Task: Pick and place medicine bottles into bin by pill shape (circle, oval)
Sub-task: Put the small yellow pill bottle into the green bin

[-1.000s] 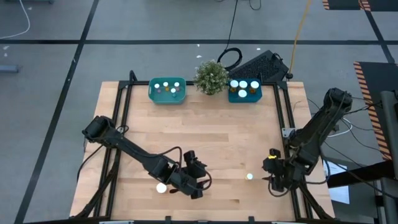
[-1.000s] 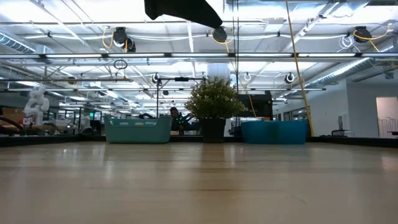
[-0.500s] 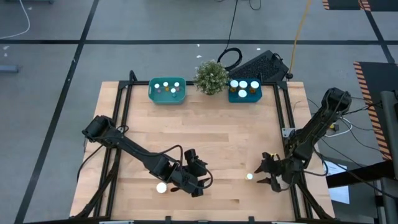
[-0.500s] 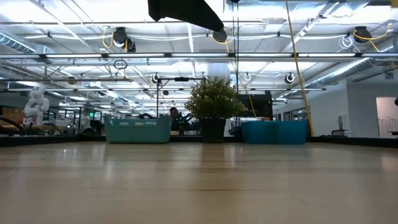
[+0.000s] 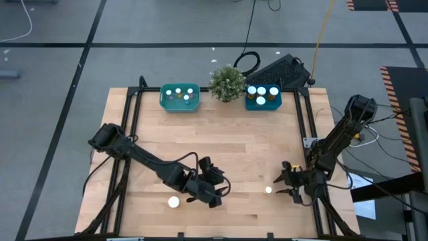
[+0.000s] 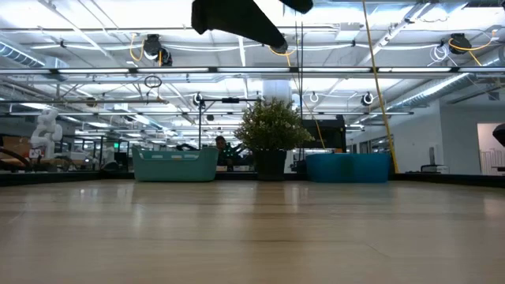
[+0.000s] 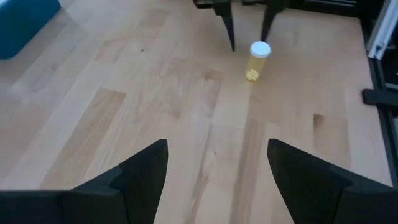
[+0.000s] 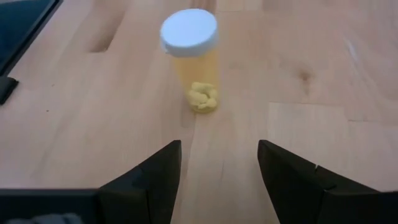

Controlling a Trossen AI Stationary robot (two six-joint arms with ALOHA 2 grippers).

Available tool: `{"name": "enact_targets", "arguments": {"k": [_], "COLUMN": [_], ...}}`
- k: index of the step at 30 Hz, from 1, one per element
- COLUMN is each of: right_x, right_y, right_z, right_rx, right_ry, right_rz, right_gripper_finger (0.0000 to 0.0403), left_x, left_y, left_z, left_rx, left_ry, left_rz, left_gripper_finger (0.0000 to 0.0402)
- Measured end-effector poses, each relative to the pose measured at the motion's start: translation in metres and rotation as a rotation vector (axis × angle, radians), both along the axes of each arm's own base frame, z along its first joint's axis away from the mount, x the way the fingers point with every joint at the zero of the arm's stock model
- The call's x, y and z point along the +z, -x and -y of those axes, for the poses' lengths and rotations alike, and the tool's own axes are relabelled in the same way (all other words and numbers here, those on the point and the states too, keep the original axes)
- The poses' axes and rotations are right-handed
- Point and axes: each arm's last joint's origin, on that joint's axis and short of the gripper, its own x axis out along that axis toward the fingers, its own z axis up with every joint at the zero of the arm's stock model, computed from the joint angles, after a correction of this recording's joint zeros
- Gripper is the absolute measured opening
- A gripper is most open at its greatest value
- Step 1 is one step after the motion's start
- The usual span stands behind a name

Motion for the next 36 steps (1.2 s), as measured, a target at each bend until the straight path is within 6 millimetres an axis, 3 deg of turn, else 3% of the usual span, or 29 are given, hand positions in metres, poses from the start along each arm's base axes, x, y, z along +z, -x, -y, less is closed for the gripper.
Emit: {"name": "enact_targets", "arguments": {"k": [12,36], "right_x": [-0.017,-0.039], "right_y": [-0.009,-0.022], "right_z": [-0.013,-0.025], "right_rx": [0.013,-0.019], "right_ry": [0.049,0.073], "right_rz": [0.064,0.201], "right_gripper_finger": [0.0205,0.0196], "left_x": [0.0,0.001], "left_y": [-0.005,-0.007], "left_z": [-0.012,-0.012], "left_rx": [0.019,-0.017], "left_ry": [-0.014,-0.053], "left_rz": [-0.001,0.003], "left_gripper_finger": [0.0276,0.0276]}}
